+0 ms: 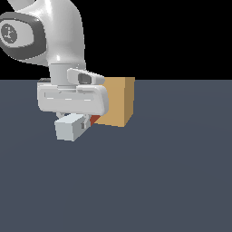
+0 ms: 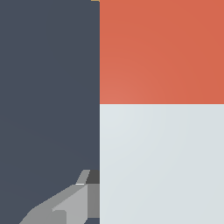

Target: Insert the peg into the horizontal hole in a box.

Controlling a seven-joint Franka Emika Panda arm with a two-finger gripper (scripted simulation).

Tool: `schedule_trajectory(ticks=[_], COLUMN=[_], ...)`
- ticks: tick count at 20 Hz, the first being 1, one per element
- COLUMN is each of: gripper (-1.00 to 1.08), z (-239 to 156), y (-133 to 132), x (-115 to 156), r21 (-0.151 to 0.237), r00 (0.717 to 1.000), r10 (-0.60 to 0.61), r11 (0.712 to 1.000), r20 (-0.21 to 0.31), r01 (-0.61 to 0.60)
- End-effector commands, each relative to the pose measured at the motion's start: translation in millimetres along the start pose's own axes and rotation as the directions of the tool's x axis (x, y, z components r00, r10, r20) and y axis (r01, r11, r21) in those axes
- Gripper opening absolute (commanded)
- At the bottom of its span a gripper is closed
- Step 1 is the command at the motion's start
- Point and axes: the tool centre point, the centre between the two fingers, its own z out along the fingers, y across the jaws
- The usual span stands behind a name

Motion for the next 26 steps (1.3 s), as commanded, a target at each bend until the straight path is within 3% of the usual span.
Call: schedule_trajectory(ticks=[1, 11, 26], gripper=[-1.00, -1.00, -1.00], z=[-4, -9, -9], y=[-5, -18, -16], x=[5, 18, 18], r21=[-0.004, -0.004, -0.004], r00=[0.999, 0.993, 0.994], r10=[0.040, 0.118, 0.113], r11=[0.999, 0.993, 0.994], r20=[-0.001, -0.001, -0.001], r01=[-0.040, -0.118, -0.113])
